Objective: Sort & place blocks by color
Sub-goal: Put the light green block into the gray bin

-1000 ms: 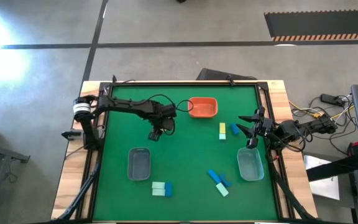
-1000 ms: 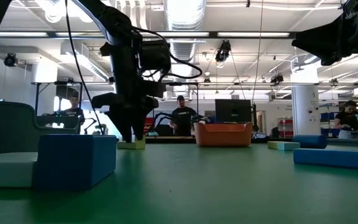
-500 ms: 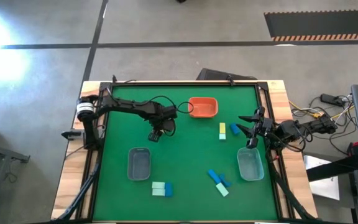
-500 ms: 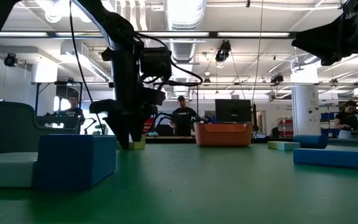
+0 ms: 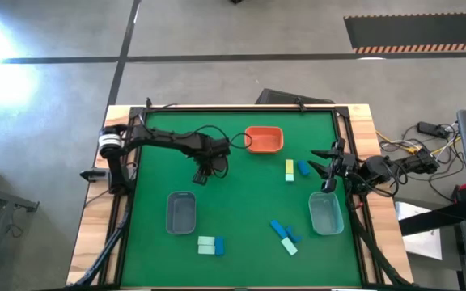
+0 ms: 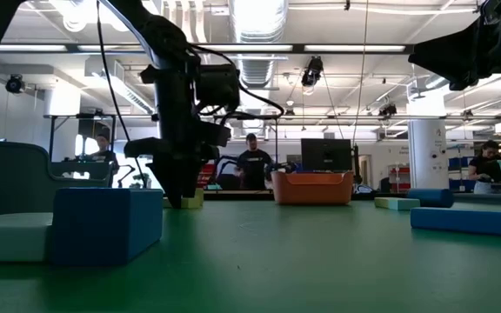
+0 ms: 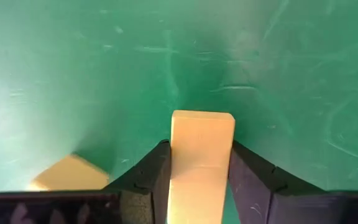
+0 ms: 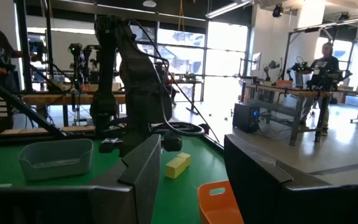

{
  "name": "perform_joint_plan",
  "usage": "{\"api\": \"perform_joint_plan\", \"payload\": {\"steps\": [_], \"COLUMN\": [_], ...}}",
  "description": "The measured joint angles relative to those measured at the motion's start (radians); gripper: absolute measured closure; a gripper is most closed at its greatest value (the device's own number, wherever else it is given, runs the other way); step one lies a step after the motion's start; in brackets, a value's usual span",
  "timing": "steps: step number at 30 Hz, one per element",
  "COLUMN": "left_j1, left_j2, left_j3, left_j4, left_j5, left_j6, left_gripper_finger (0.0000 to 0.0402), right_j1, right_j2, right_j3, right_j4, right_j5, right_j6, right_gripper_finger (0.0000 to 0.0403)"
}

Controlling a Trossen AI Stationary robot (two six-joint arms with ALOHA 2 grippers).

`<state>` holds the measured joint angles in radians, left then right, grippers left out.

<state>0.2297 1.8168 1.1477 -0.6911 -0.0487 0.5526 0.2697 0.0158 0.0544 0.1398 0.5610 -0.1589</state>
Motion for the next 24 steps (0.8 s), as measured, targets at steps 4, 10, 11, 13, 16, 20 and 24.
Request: {"api": "perform_joint_plan", "payload": {"steps": [4,10,11,13,16,20,24], "left_j1": [-0.043,-0.14,-0.16,-0.196,-0.246,-0.305,-0.372], "left_j2": [-0.05,-0.111,-0.121,-0.14,-0.168,-0.19,-0.205], "left_j3": [0.0,0.034,0.042,0.059,0.084,0.134,0.188], "left_j4": [-0.005,-0.031,-0.035,-0.044,-0.065,-0.107,-0.183], "left_j5": [-0.048,-0.078,-0.091,-0.107,-0.118,-0.118,-0.118], "left_j6": [-0.041,-0.145,-0.158,-0.184,-0.24,-0.361,-0.518], "left_gripper_finger": [0.029,0.029,0.029,0.029,0.029,0.029,0.029], "right_j1": [0.0,0.0,0.0,0.0,0.0,0.0,0.0], "right_j2": [0.0,0.0,0.0,0.0,0.0,0.0,0.0], "right_j3": [0.0,0.001,0.001,0.001,0.001,0.001,0.002], "right_j4": [0.0,0.0,0.0,0.0,0.001,0.001,0.001], "right_j5": [0.0,0.0,0.0,0.0,0.0,0.0,0.0], "right_j6": [-0.001,-0.002,-0.002,-0.005,-0.018,-0.018,-0.018], "right_gripper_finger": [0.0239,0.0239,0.0239,0.0239,0.0239,0.0239,0.0239]}}
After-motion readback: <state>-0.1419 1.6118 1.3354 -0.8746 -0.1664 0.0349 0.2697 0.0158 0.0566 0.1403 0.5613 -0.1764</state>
